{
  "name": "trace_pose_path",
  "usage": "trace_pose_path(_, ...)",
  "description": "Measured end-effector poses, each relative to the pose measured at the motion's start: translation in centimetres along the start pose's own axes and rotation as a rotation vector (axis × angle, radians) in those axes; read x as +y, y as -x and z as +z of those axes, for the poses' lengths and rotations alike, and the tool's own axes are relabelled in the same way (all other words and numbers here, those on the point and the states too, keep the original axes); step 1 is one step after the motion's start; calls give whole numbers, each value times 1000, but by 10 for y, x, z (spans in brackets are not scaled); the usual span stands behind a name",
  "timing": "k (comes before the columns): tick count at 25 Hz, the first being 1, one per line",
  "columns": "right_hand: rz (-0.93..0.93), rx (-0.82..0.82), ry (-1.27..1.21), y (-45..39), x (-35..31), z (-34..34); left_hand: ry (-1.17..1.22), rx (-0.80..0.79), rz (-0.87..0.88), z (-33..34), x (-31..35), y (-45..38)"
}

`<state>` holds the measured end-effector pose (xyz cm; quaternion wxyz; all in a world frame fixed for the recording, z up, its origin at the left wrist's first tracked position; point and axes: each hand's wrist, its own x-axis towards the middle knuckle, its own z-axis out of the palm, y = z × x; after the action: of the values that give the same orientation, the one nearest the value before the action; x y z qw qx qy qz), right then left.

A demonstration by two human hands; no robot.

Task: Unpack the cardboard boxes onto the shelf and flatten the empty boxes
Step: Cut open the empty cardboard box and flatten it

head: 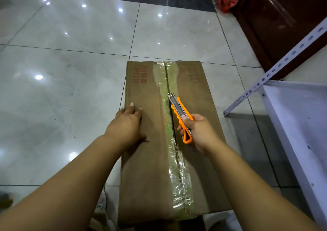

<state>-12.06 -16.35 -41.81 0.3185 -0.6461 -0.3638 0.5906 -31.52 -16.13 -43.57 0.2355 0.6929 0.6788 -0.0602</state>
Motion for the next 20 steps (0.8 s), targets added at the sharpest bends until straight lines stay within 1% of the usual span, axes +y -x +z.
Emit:
trace_pose_path(5,-7,90,11,-2,12,-5,-20,-9,-42,2,2,-4)
trace_pose_path(9,-11,143,-16,-6,15,-4,24,3,-56,-1,3,-4)
trace_pose_path(16,-34,223,16,-10,11,1,74,74,-23,-1,6,-1)
trace_pose_path(20,-86,221,86,-25,-4,5,81,117,-5,-2,5,-12)
